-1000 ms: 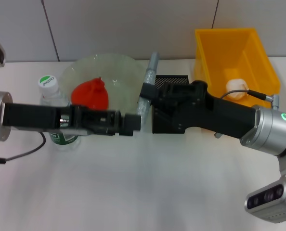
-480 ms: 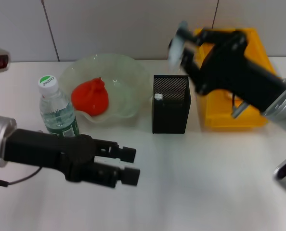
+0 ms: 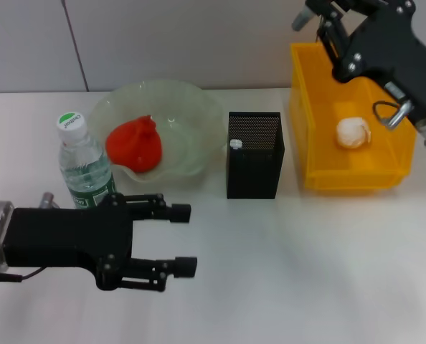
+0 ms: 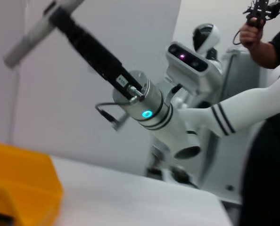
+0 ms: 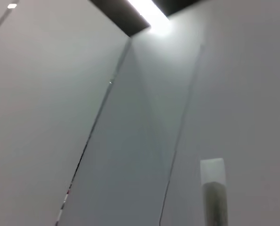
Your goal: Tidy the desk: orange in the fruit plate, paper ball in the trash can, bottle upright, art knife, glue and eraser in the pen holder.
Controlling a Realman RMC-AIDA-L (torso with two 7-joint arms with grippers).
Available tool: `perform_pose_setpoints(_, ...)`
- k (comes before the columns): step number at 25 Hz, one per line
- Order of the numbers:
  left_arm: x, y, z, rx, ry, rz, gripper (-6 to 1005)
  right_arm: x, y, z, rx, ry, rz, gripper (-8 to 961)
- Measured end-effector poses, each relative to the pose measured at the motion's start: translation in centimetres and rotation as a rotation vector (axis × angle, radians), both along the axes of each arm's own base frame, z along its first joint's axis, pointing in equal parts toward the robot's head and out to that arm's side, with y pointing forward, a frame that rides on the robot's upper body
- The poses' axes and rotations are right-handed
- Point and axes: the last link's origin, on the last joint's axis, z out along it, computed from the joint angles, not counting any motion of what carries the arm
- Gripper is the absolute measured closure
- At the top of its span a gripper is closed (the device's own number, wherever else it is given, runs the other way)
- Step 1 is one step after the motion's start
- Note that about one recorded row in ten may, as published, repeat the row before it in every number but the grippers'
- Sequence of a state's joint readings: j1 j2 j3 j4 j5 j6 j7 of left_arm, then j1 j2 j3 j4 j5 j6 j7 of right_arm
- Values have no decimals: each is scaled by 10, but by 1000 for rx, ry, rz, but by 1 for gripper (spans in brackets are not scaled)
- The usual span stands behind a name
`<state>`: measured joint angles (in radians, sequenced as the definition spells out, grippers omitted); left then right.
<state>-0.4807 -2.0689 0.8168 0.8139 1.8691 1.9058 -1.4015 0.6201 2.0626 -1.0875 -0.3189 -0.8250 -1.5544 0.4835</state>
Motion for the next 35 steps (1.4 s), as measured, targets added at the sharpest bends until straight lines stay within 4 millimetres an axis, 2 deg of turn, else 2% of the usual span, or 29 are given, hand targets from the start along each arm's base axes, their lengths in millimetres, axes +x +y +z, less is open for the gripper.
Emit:
perform_pose_setpoints(6,-24,0,-15,219,-38,-16,216,11,16,20,-320,62,-157,816)
perform_pose_setpoints(12,-41,1,-34,350,-36,15,219,18,29,29,-554,2,-305,816)
perform_pose_setpoints(16,-52,0,-48,413,-16,49,220,17,36,20,-622,-79,-363,816)
perform_pose_setpoints(21,-55,0,-53,430,-16,79,222,12,43,5,-665,-173,-409,816)
perform_pose_setpoints(28,-58,-2,-57,445,-25,111,222,15,47,-1,-663,-203,-452,816)
perform_pose_setpoints(35,-58,-3,-61,436,-28,127,222,11,47,-17,-641,-217,-457,816)
